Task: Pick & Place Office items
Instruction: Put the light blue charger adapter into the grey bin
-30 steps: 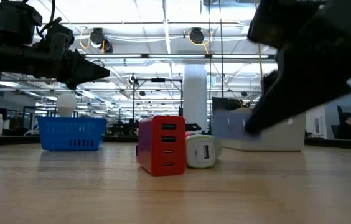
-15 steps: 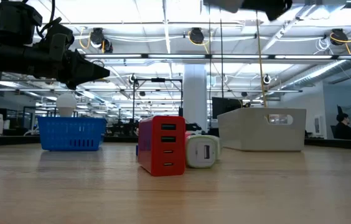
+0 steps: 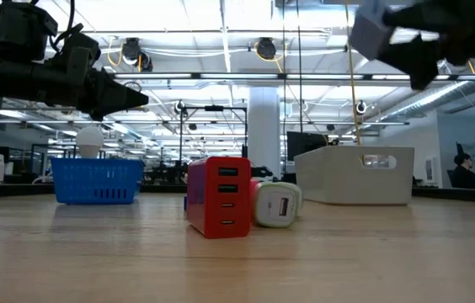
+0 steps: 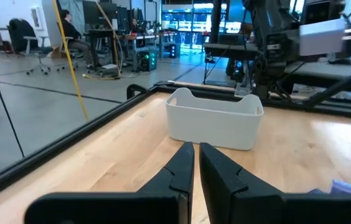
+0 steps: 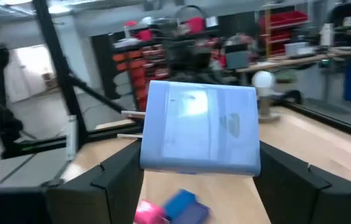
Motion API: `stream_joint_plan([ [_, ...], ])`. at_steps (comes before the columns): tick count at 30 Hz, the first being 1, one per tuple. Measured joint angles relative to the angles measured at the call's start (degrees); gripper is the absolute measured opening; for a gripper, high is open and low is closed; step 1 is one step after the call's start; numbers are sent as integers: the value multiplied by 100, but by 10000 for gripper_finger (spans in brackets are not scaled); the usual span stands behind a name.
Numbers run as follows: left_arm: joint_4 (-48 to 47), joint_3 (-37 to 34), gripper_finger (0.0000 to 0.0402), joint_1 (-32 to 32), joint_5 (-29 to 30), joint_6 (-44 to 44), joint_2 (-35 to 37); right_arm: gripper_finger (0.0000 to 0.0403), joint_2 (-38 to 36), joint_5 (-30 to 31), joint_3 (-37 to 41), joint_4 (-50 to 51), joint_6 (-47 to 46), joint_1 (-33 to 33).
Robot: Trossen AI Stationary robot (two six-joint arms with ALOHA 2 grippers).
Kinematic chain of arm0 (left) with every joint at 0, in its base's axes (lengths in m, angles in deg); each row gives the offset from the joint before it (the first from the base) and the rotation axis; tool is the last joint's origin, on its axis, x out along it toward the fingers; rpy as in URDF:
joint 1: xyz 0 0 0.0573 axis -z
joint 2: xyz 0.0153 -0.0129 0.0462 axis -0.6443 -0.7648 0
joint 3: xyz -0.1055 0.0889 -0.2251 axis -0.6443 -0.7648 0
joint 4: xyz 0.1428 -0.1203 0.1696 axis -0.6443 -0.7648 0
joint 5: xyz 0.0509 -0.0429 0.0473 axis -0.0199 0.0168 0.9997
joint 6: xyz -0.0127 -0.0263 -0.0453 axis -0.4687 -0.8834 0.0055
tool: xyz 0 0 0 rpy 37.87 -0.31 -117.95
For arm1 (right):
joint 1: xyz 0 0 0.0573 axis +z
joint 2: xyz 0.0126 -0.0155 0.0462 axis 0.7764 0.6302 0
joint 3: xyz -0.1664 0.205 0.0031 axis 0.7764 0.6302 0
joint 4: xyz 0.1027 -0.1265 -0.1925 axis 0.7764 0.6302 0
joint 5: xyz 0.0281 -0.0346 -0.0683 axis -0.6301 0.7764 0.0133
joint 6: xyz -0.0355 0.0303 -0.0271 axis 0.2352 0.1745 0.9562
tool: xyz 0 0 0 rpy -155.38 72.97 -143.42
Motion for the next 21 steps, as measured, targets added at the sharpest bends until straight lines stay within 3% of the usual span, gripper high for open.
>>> stream_joint_plan([
  [11,-21,0,26,-2,0,670,-1,250,-1328,113,805,89,905,-147],
  [21,33,0,26,0,5,778,0,250,-1335,98,997,463,999,-257],
])
